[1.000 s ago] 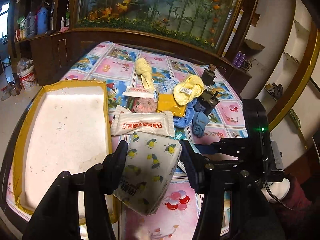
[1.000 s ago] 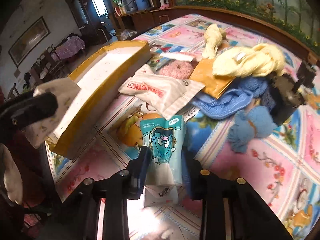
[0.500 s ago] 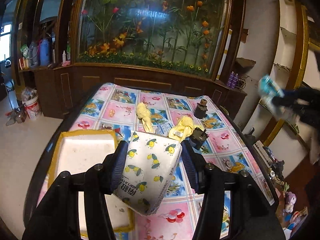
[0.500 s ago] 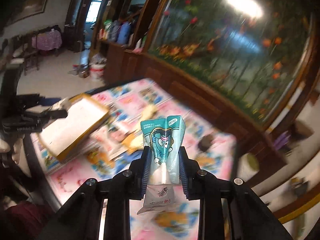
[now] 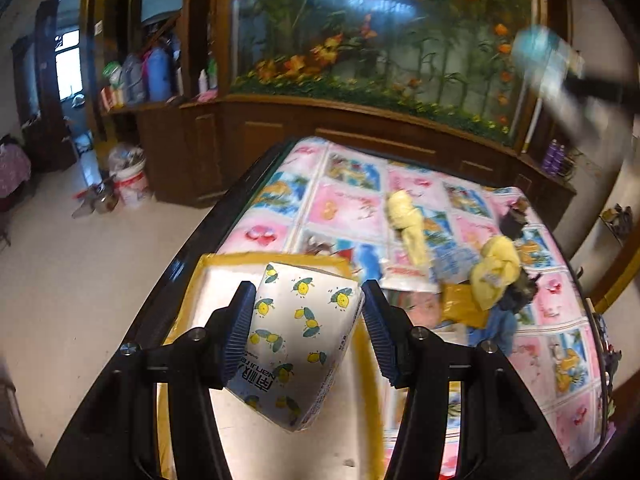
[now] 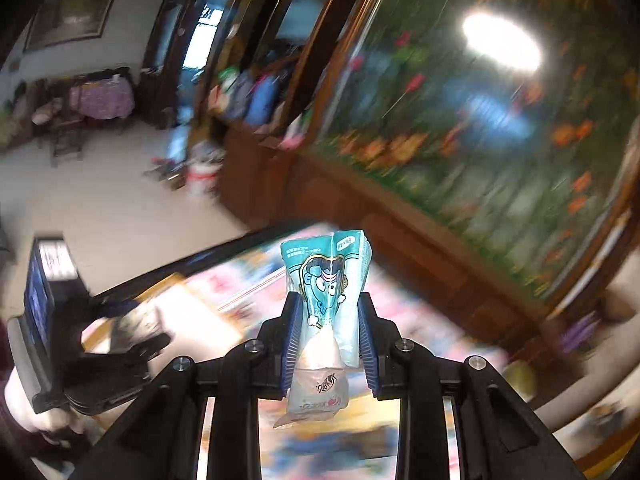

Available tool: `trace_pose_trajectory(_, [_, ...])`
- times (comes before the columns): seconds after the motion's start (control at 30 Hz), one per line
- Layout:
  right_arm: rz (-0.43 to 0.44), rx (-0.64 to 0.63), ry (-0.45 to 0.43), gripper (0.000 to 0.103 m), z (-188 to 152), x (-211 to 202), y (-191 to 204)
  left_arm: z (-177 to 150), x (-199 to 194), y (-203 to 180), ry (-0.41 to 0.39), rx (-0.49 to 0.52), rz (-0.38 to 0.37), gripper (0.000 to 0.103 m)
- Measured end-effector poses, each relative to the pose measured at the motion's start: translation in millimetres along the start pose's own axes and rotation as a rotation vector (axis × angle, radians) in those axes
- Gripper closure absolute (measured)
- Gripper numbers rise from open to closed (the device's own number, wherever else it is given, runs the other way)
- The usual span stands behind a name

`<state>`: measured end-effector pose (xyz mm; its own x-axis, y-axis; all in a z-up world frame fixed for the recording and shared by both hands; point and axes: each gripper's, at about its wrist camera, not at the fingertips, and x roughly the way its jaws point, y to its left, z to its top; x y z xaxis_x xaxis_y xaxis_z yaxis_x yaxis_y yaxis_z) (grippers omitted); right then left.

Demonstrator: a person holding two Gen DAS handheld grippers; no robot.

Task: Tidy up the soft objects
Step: 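Carry both packs into the yellow-edged box and open both tools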

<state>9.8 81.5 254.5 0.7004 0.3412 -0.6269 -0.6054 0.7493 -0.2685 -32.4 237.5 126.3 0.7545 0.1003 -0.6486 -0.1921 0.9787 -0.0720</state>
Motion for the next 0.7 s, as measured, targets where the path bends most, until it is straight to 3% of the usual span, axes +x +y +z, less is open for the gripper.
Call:
trace_pose_trajectory(0.1, [0.114,0.018,0.126,0.075,-28,73,33,-6,19,21,0.029,-0.031,0.023,0.05])
trace_pose_trajectory(0.23, [0.211,0.048,0.223,0.075,-40,136,58,-10,50,41,0.058,-0.037,0.044,0.05])
trace_pose_trajectory(0.53, [0.264,0.114,0.307,0.075,-37,215,75,-8,113,64,0.153,-0.108,-0.027,0.049])
trace_pose_trajectory(0.7, [0.262,0.138,0.324,0.072,-37,239,71,-1,129,68,0.182,-0.124,-0.013,0.047])
